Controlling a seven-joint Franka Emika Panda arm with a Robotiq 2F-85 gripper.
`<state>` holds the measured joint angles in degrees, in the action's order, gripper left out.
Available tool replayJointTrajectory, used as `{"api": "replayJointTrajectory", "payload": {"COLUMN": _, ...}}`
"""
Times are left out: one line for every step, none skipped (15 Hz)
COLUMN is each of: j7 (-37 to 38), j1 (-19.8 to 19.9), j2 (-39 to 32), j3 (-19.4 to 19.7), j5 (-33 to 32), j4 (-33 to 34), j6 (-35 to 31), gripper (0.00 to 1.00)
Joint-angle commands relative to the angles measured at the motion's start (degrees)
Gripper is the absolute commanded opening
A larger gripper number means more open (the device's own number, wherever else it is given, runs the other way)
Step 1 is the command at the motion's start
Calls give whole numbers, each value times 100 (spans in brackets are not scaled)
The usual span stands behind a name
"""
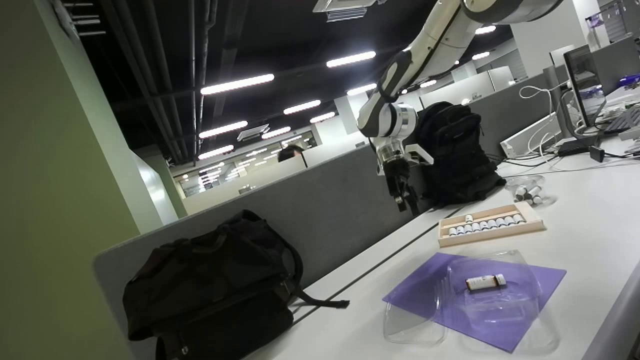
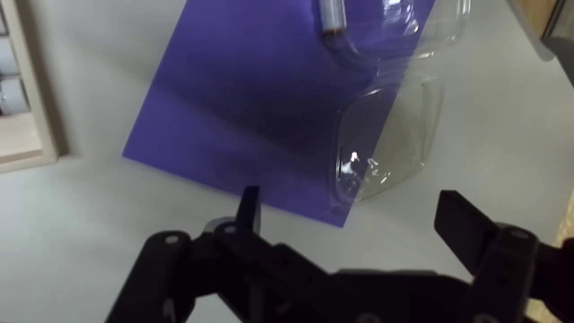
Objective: Close the lid on the clear container
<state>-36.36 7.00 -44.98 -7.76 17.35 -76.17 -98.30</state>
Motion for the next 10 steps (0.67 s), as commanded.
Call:
{"api": "replayJointTrajectory", "payload": {"j7": 100, "j1": -33, "j2": -226, "j3": -47, "j5": -120, "j4": 232, "j6": 213, "gripper": 100}}
{"api": "replayJointTrajectory", "payload": {"j7": 158, "j1": -78, "j2": -388, "j3": -54, "j5": -176, "j4": 395, "j6": 305, "gripper": 100}}
{"api": "replayJointTrajectory", "payload": {"j7": 185, "j1": -104, "j2": -479, "j3": -58, "j5": -210, "j4": 504, "j6": 359, "gripper": 100}}
{"api": "replayJointTrajectory", "payload": {"j7": 197, "j1": -107, "j2": -515, "j3": -57, "j5": -217, "j4": 562, "j6": 385, "gripper": 100}}
{"api": "replayJointTrajectory", "payload": {"j7": 201, "j1": -103, "j2": -517, "j3": -53, "j5": -217, "j4": 599, "j6": 410, "gripper": 100}}
{"api": "replayJointTrajectory", "payload": {"j7": 204, "j1": -99, "j2": -517, "j3": -48, "j5": -217, "j4": 636, "j6": 441, "gripper": 100}}
{"api": "replayJointTrajectory", "payload": {"j7": 185, "j1": -95, "j2": -519, "j3": -51, "j5": -215, "j4": 635, "j6": 439, "gripper": 100}}
{"api": "replayJointTrajectory", "payload": {"j7": 215, "j1": -74, "j2": -610, "j3": -58, "j5": -162, "j4": 701, "j6": 422, "gripper": 100}}
{"api": "replayJointTrajectory", "payload": {"j7": 123, "j1": -29, "j2": -792, "j3": -93, "j5": -118, "j4": 882, "j6": 477, "gripper": 100}}
{"api": "replayJointTrajectory", "payload": {"j7": 51, "j1": -19, "j2": -910, "j3": -104, "j5": -122, "j4": 982, "j6": 470, "gripper": 100}}
